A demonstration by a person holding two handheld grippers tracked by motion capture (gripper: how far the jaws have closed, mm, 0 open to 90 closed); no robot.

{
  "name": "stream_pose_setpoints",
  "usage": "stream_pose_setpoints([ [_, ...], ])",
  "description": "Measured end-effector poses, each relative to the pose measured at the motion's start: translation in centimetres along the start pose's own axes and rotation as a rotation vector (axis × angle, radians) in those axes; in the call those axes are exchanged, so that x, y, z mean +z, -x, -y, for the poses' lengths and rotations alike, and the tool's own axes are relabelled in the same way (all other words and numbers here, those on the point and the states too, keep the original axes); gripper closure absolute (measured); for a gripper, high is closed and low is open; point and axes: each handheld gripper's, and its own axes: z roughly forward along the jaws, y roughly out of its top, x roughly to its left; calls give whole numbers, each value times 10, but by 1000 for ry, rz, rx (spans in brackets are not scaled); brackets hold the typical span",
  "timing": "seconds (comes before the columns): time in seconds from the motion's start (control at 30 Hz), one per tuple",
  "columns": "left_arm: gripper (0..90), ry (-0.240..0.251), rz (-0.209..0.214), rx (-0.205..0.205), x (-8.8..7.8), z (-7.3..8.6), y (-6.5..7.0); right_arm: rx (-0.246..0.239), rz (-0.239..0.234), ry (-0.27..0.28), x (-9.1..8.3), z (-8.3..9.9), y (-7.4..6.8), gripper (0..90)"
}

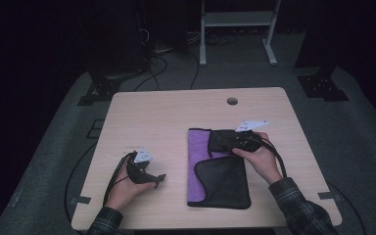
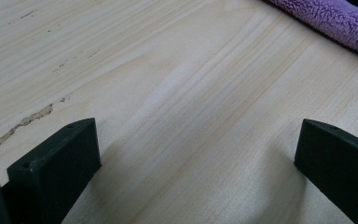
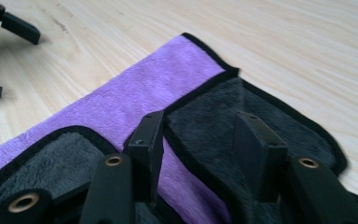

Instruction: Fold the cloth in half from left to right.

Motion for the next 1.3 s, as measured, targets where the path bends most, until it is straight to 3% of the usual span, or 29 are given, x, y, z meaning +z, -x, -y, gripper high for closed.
stream_pose_setpoints([
  [0.23,0,2,0,-1,0,0,0,-34,-39,-18,21,-8,-16,538],
  [0.47,0,0,-1,2,0,0,0,-63,-54,-79,45,-5,-27,541],
  [0.6,0,-2,0,3,0,0,0,-92,-44,-116,55,-1,-31,661],
  [0.67,0,-2,-1,2,0,0,0,-97,-28,-120,58,1,-30,771],
  [0.7,0,-2,-1,2,0,0,0,-92,-23,-113,58,1,-29,842],
  [0.77,0,-2,-1,2,0,0,0,-93,-15,-100,55,1,-27,874],
  [1.07,0,0,-2,0,0,0,0,-50,14,-33,34,-7,-12,882],
  [1.3,0,0,-3,-1,0,0,0,-12,68,31,16,-16,11,882],
])
